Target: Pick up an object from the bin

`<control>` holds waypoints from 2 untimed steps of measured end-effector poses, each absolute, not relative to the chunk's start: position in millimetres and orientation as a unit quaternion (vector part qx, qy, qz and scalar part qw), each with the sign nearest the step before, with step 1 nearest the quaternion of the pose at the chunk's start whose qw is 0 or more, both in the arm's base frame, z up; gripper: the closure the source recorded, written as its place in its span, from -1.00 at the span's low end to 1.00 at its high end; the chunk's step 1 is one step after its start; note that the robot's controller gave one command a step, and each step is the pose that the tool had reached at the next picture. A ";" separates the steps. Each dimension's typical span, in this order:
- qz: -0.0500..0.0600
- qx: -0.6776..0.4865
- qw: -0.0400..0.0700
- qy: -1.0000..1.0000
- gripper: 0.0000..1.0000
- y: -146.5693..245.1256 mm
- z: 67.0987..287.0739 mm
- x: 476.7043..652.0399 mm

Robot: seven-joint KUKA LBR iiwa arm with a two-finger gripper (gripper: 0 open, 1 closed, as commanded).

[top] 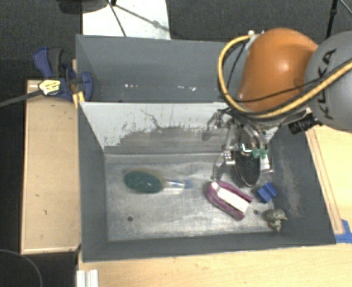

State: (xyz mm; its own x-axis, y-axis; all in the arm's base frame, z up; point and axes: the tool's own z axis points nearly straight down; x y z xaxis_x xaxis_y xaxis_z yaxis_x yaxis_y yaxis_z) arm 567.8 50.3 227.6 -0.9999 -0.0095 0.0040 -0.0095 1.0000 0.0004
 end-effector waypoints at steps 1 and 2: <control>-0.001 0.167 -0.004 -0.986 -1.00 113.3 71.7 580.2; 0.000 0.127 -0.004 -0.992 -1.00 87.5 101.9 580.1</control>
Offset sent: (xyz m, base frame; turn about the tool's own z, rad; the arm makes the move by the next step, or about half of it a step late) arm 0.0101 0.0614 -0.1576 -0.3260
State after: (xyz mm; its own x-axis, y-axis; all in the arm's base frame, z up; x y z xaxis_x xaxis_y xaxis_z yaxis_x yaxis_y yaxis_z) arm 580.1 87.5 101.9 -0.9678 -0.2514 -0.0077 -0.2514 0.9679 -0.0003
